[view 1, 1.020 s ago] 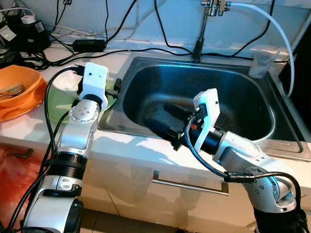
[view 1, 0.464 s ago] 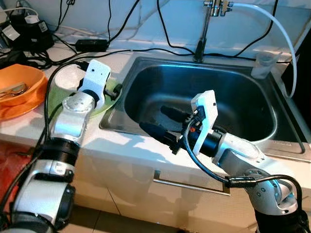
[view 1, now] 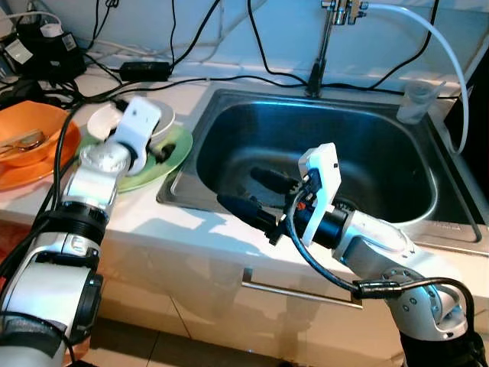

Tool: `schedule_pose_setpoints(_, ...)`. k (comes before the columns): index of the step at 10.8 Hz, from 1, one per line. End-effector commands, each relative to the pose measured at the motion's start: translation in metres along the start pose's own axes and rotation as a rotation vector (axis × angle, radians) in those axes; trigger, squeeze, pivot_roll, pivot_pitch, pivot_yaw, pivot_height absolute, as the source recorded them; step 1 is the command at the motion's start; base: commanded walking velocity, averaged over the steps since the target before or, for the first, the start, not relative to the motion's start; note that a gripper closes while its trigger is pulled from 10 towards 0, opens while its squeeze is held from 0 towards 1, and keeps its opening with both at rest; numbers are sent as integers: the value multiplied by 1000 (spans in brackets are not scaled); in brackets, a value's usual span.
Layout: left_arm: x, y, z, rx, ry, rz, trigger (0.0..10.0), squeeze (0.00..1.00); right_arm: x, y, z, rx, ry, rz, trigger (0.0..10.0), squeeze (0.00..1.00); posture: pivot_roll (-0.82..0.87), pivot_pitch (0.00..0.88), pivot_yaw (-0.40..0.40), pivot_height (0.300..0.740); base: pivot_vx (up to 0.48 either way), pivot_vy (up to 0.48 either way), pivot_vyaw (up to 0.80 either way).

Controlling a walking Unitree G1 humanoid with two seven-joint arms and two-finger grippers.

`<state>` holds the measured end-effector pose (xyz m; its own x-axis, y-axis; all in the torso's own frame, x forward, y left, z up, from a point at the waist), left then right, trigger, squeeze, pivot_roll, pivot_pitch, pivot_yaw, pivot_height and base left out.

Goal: Kitchen organization

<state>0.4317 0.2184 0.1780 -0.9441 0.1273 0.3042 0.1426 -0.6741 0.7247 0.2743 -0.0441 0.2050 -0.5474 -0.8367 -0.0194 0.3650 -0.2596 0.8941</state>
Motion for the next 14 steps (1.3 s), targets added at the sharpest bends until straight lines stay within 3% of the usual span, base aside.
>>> schedule_pose_setpoints(1,0,5,4,9,-17,-19,10000,0,0,2,4,15,9,-8,10000,0,-39,0,55,740,0,0,0)
schedule_pose_setpoints(3,-2,-4,-5,27,-67,-17,0,0,1,1,6,12,15,-7,10000,0,-44,0,55,740,0,0,0)
schedule_pose_setpoints(10,-2,-6,-4,44,-56,-45,0,0,3,-2,4,12,9,4,10000,0,-45,0,53,740,0,0,0)
schedule_pose_setpoints(14,-1,5,10,41,25,-109,0,0,3,-3,4,15,7,5,10000,0,-45,0,53,740,0,0,0)
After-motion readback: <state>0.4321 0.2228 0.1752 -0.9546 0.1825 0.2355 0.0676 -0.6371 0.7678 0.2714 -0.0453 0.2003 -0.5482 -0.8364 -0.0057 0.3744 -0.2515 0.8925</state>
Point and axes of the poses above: a point about 5 cm out from each wrist's last joint towards the gripper, its own x axis pointing back from the gripper into the wrist, its own y axis along the axis of the wrist's last joint, z = x × y, the point moved 4 cm from there along -x, pointing out of the wrist towards the gripper, and after that the axes turned 14 degrees about -x, right-handed, at the moved point
